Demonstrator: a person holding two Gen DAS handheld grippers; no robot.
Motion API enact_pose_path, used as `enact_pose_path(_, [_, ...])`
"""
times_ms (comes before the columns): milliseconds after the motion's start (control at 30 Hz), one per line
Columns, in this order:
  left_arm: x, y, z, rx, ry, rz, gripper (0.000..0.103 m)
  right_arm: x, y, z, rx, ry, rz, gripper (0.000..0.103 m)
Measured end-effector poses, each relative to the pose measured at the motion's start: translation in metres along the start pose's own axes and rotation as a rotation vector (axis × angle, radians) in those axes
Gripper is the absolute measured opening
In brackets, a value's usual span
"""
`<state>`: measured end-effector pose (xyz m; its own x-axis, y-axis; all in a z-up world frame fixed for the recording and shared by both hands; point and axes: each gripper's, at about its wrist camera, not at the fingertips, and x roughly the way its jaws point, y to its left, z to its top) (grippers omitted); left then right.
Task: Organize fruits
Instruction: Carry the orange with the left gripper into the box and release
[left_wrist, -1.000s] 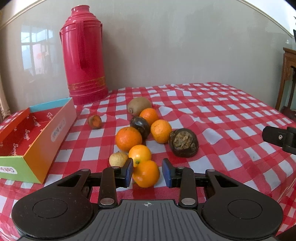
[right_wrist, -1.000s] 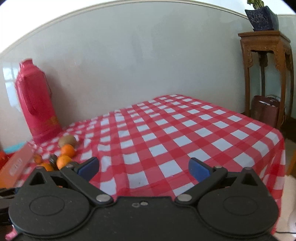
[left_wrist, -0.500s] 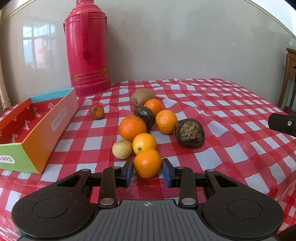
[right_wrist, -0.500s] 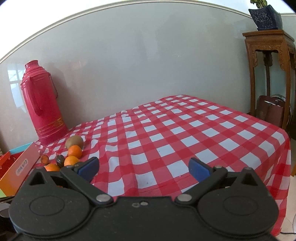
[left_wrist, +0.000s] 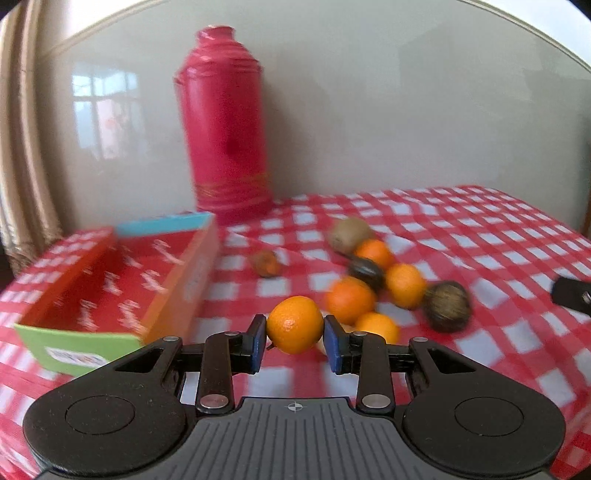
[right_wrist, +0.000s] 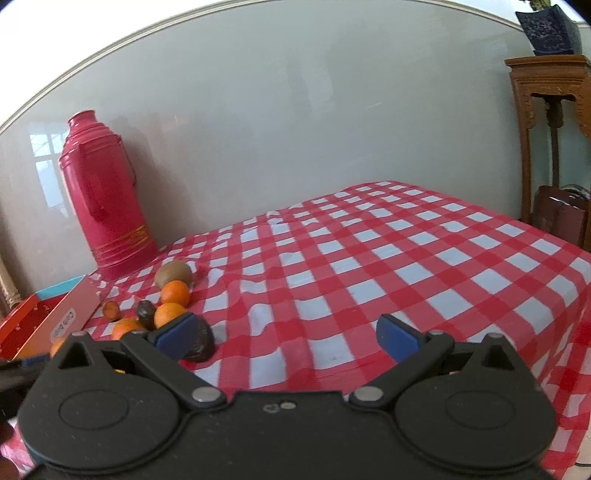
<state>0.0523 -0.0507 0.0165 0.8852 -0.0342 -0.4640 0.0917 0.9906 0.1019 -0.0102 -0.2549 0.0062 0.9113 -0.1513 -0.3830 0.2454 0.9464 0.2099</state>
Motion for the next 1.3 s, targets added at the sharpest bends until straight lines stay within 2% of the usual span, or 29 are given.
enact_pose_path(267, [0.012,0.067,0.013,-0.038,-0.041,0.198,0.034,0.008,0.029,-0.006,-0.052,0.030,0.045,0.098])
enact_pose_path(433, [0.030,0.111,0.011,-0.086,-0.009,0.322,0.034,0.013,0.046,-0.010,-0.094,0.046,0.060,0.098])
enact_pose_path(600, [0.052,0.144,0.005,-0.146,0.066,0.373,0.034,0.018,0.058,-0.013,-0.119,0.061,0.075,0.098])
enact_pose_path(800, [0.056,0.147,0.002,-0.144,0.078,0.409,0.035,0.021,0.068,-0.016,-0.136,0.072,0.095,0.098])
enact_pose_path(833, [0.054,0.146,0.002,-0.146,0.078,0.411,0.037,0.022,0.069,-0.016,-0.138,0.074,0.098,0.098])
enact_pose_path(867, [0.054,0.147,0.002,-0.148,0.077,0.409,0.047,0.023,0.070,-0.016,-0.140,0.076,0.099,0.098])
enact_pose_path(900, [0.053,0.146,0.002,-0.149,0.072,0.412,0.067,0.024,0.071,-0.016,-0.142,0.077,0.101,0.098])
enact_pose_path(967, [0.049,0.144,0.002,-0.144,0.050,0.461,0.092,0.024,0.072,-0.016,-0.145,0.079,0.104,0.098])
enact_pose_path(1033, [0.044,0.145,0.001,-0.151,0.032,0.474,0.094,0.025,0.072,-0.016,-0.145,0.079,0.109,0.098])
enact_pose_path(1200, [0.031,0.157,0.001,-0.224,0.019,0.438,0.094,0.024,0.072,-0.015,-0.137,0.080,0.118,0.098])
enact_pose_path(1300, [0.020,0.159,0.000,-0.227,0.004,0.429,0.094,0.024,0.071,-0.015,-0.134,0.077,0.124,0.098])
